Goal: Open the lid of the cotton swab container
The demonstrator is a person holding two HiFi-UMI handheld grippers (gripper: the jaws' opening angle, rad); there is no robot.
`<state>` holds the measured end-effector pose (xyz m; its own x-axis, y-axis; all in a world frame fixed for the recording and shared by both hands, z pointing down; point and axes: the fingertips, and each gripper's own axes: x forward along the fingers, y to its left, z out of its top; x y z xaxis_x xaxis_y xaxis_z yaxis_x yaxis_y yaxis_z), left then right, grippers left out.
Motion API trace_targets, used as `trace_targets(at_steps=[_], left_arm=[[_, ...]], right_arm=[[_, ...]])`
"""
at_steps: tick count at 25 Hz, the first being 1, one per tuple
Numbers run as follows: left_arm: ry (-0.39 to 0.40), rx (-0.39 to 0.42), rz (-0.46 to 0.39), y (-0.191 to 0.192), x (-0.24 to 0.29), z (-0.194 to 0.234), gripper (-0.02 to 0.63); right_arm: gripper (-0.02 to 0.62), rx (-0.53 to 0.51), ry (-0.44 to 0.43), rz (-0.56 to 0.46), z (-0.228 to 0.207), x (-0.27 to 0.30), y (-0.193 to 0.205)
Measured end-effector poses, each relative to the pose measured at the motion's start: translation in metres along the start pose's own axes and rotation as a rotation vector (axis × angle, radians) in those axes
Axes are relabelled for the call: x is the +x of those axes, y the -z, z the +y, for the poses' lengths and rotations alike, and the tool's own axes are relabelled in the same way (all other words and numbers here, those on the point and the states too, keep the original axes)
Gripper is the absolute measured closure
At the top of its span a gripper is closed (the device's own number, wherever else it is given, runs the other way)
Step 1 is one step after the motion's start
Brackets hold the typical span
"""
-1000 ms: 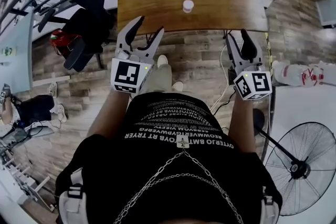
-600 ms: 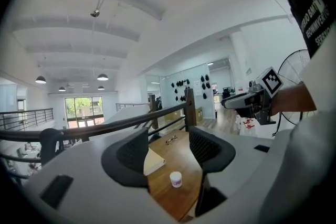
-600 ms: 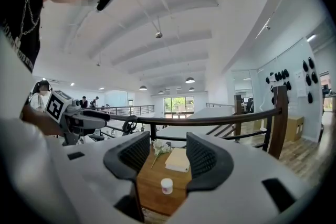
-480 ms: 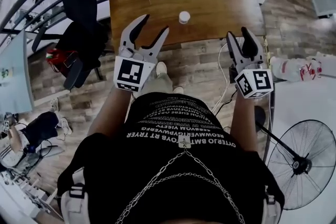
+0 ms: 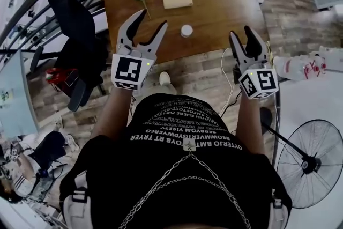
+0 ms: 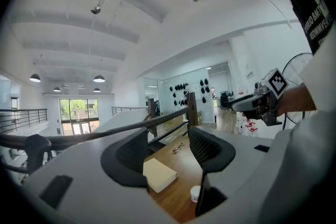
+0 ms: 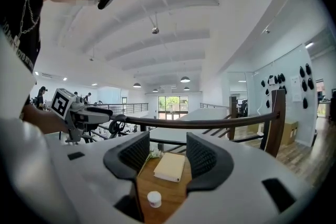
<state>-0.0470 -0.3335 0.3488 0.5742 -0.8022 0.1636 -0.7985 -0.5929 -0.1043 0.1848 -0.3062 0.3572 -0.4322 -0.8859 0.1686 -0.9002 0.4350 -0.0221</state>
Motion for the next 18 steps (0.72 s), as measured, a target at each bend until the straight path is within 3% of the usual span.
trace_targets(at_steps=[9, 18], left_arm=[[0.06, -0.014, 0.013, 0.013, 0.031, 0.037, 0.345], [0.212, -0.05, 0.09, 0.072, 0.051, 0.007, 0.324]], right_arm=[[0.388, -0.011, 0.093, 0.021, -0.011, 0.021, 0.006], [0.382, 0.014, 0.09, 0.07, -0.014, 0.03, 0.041]])
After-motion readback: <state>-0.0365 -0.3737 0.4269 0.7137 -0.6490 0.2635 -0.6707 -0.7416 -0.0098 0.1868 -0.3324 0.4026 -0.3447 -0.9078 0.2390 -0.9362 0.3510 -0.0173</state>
